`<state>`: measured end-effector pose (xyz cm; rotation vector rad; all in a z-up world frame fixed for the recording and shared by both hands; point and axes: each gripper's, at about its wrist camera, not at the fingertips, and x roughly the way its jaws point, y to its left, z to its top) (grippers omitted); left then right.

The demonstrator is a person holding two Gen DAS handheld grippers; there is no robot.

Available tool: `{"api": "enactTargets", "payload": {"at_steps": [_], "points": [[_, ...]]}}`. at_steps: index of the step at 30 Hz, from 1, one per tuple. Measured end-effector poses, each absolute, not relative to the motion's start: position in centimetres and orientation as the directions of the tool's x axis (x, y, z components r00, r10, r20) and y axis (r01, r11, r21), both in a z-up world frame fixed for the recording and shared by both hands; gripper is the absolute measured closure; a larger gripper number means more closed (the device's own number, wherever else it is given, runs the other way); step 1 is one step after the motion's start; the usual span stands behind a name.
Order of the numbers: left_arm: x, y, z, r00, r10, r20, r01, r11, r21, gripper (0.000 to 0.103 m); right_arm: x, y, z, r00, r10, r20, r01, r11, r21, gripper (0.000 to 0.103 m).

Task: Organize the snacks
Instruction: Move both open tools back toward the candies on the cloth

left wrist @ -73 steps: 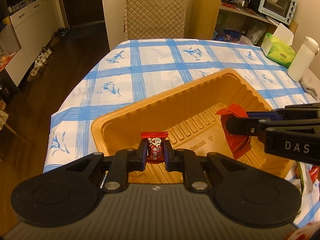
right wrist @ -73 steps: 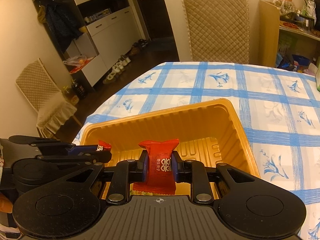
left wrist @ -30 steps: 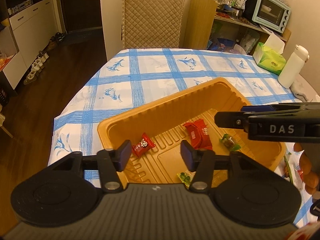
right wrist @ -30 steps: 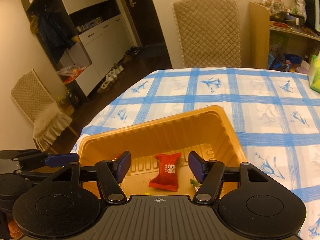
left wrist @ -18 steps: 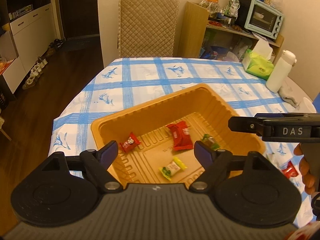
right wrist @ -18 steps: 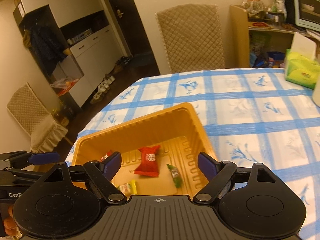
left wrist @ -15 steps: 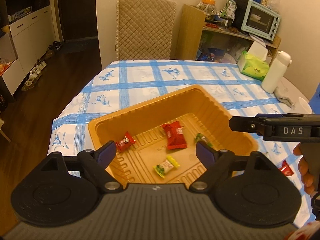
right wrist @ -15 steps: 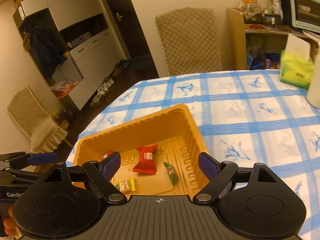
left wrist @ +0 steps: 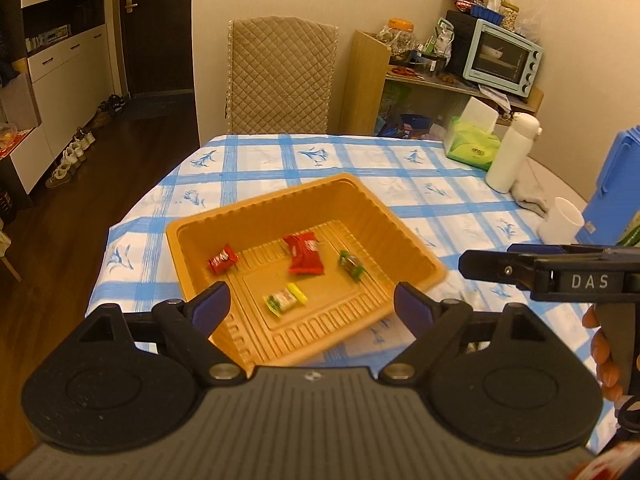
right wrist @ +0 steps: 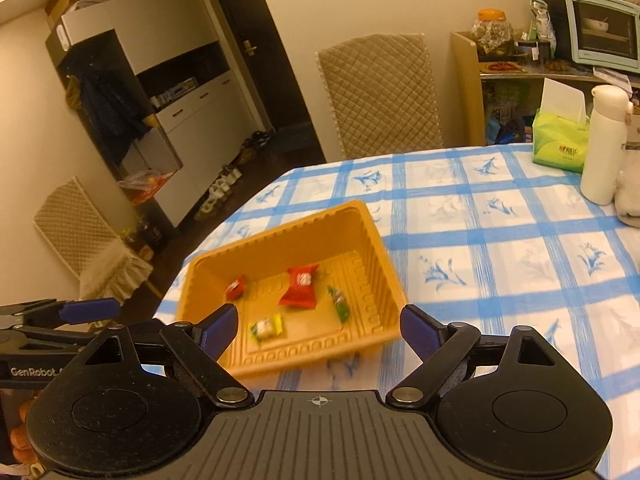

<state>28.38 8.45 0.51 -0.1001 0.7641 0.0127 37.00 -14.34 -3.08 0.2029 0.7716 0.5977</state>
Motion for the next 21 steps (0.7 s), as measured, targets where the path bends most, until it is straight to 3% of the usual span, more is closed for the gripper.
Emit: {"api": "enactTargets", "payload": {"at_steps": [21], "points": [[18.9, 2.3, -0.4, 0.703, -0.049, -0.709, -0.044, 0.993, -0.112, 0.015, 27.1, -20.7, -4.5, 0.51, 0.563, -0.651, -0.441, 0.82, 0.365, 0.015]]}}
